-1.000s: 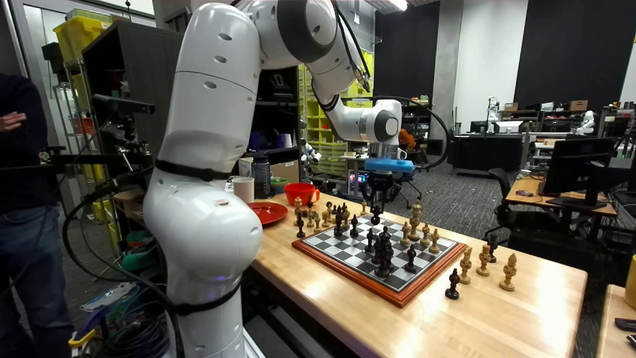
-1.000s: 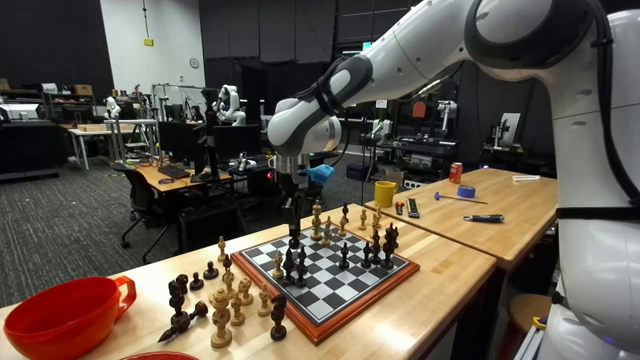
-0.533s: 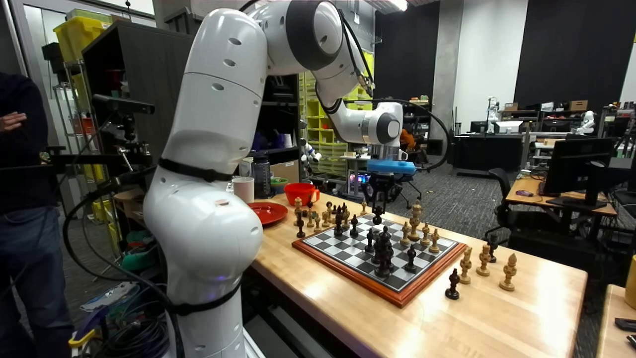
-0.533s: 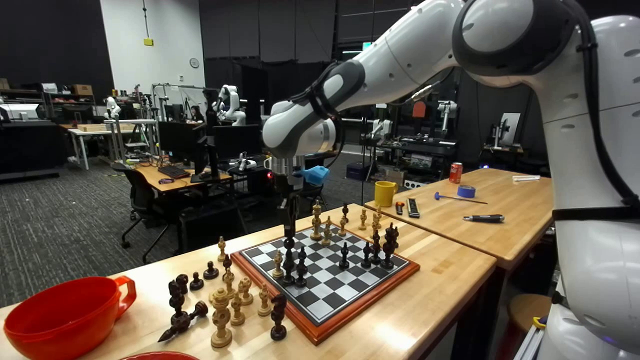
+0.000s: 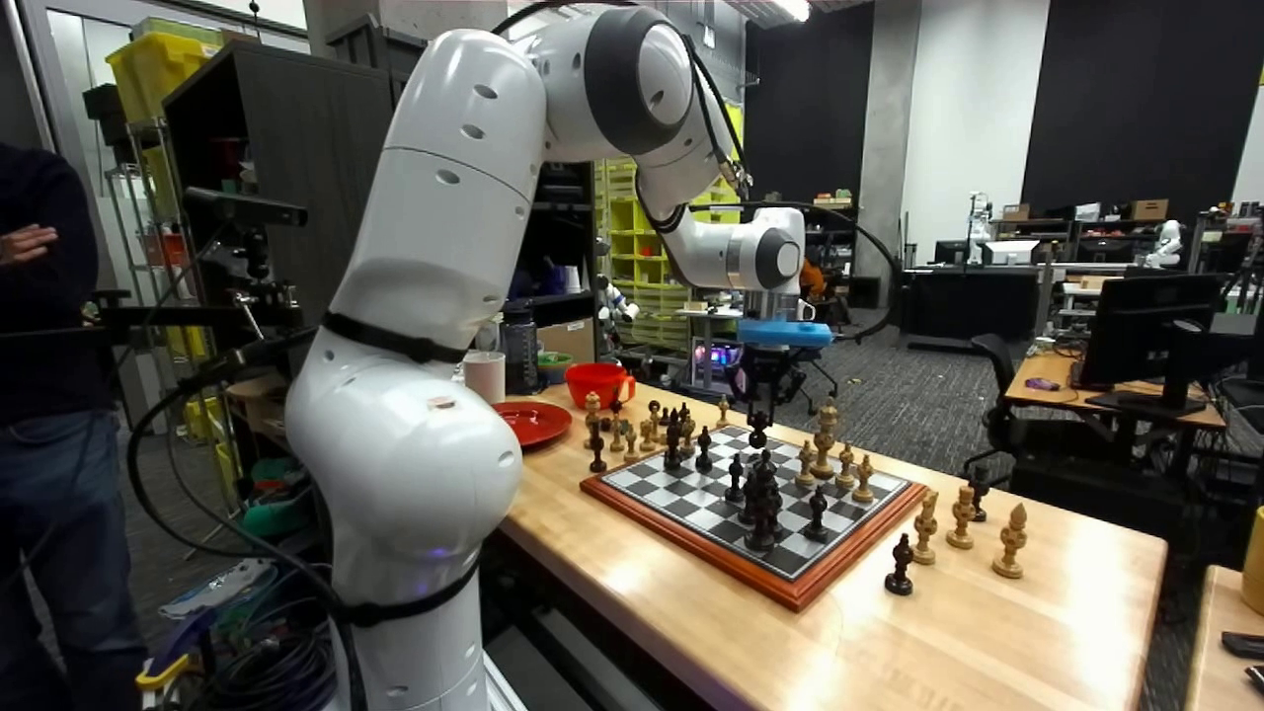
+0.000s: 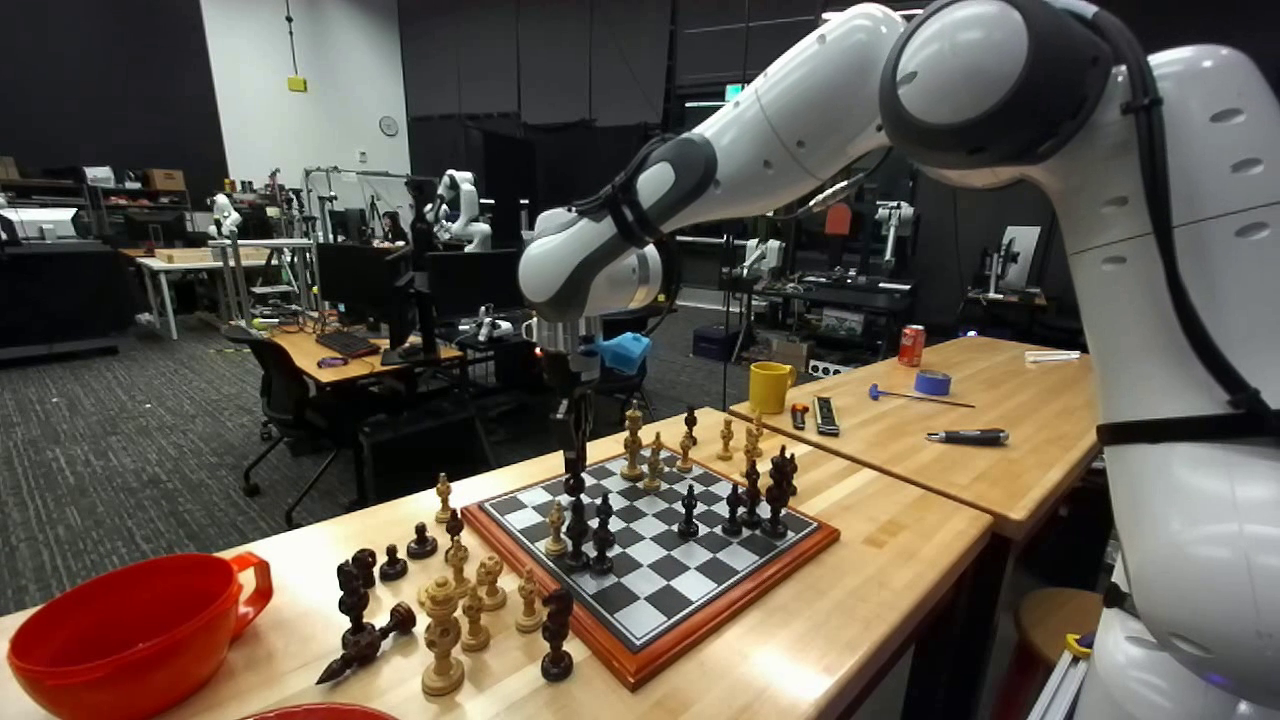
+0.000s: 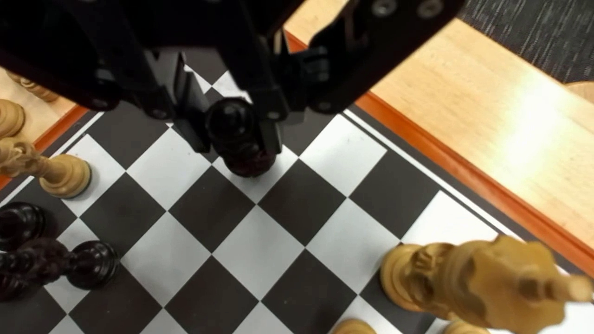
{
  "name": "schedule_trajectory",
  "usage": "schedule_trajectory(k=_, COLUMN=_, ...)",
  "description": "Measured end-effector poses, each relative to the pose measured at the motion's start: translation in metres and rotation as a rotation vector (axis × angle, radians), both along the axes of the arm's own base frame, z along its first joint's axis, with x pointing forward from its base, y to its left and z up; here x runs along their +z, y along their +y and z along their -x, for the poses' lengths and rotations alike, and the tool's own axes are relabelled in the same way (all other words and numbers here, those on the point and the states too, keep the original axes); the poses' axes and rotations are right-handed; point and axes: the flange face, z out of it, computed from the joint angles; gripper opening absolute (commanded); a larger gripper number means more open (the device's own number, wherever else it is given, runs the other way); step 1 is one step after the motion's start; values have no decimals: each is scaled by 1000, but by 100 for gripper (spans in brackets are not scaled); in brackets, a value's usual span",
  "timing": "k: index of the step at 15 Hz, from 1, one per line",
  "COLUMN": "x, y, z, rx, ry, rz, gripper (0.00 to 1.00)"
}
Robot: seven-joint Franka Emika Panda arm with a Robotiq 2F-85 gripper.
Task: Move one black chess piece backwards.
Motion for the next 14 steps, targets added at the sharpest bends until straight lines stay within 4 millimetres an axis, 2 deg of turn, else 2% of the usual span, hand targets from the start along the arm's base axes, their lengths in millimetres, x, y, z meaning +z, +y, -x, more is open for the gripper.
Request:
schedule_trajectory(k=4, x=-6, y=0, z=-1, rx=1, ry=13, rz=3, gripper=8)
schedule_trajectory(k=5, x=-6, y=0, z=-1, rx=1, ry=14, rz=3, gripper=18)
schedule_trajectory(k=6, x=-6, y=0, z=-1, rx=1, ry=15, rz=4, gripper=56)
schedule_trajectory(k=7, x=-5, y=0, z=-1, rx=1, ry=16, rz=4, gripper=58)
schedule_trajectory(k=9, x=-5, y=0, z=-2, rx=1, ry=17, rz=4, gripper=67)
schedule_trajectory(k=14, x=8, y=1, z=-5, rx=2, ry=-5, rz=0, gripper=100)
